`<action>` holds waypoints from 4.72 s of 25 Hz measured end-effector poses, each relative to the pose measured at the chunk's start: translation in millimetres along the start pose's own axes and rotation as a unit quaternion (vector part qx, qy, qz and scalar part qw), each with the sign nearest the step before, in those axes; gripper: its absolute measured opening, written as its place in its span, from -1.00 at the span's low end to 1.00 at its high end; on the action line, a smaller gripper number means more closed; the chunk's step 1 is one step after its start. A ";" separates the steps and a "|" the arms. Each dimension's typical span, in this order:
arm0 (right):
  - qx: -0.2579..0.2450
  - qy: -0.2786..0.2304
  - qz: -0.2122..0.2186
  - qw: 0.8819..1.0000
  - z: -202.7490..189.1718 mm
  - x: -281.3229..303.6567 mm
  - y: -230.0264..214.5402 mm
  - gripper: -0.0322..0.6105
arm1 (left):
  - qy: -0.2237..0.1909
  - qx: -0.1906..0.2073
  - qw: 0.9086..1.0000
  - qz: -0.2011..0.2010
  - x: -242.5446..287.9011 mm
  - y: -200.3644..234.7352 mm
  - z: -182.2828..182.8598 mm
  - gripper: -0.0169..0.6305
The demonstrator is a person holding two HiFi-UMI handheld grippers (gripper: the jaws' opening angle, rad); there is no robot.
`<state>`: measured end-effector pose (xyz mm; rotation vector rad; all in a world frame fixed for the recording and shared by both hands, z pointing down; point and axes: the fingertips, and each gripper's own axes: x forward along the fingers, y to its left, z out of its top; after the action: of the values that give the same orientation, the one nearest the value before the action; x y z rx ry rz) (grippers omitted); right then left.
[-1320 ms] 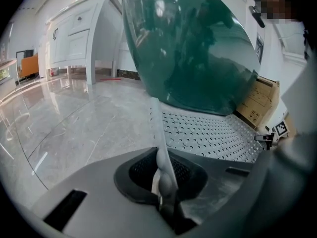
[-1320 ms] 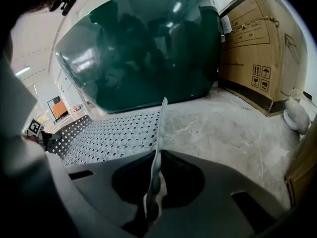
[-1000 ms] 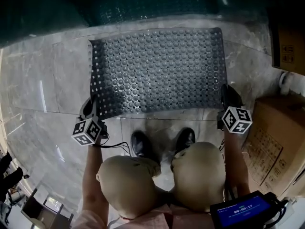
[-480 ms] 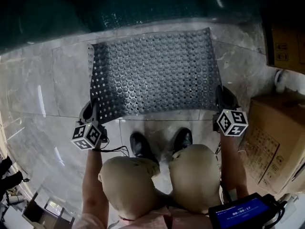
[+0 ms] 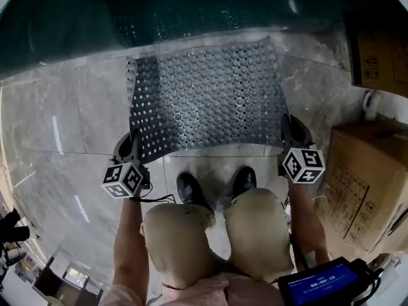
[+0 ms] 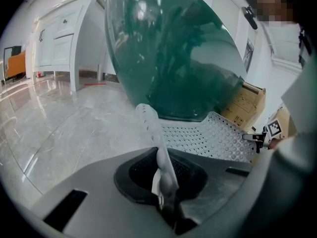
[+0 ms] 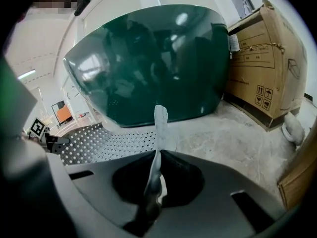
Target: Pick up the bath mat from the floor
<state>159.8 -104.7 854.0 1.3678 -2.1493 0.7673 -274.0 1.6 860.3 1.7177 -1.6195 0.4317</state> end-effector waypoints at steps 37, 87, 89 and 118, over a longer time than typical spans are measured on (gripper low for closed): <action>-0.030 -0.016 0.093 0.995 73.8 -57.4 100.8 -0.82 | -0.021 0.026 0.996 -0.079 -48.9 -91.4 89.8 -0.84; -0.068 -0.021 0.180 0.981 297.5 -297.6 276.6 -0.82 | -0.035 0.059 0.982 -0.176 -312.0 -239.9 295.3 -0.84; -0.066 -0.022 0.179 0.981 309.3 -316.0 281.1 -0.82 | -0.034 0.062 0.982 -0.176 -331.8 -247.8 303.1 -0.84; -0.063 -0.076 0.167 0.981 472.8 -494.1 295.2 -0.82 | -0.104 0.045 0.983 -0.147 -519.5 -282.6 433.5 -0.84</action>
<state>36.5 -2.1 126.7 1.0440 -2.5410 0.6492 -182.4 58.1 135.0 2.0893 -1.4716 0.1886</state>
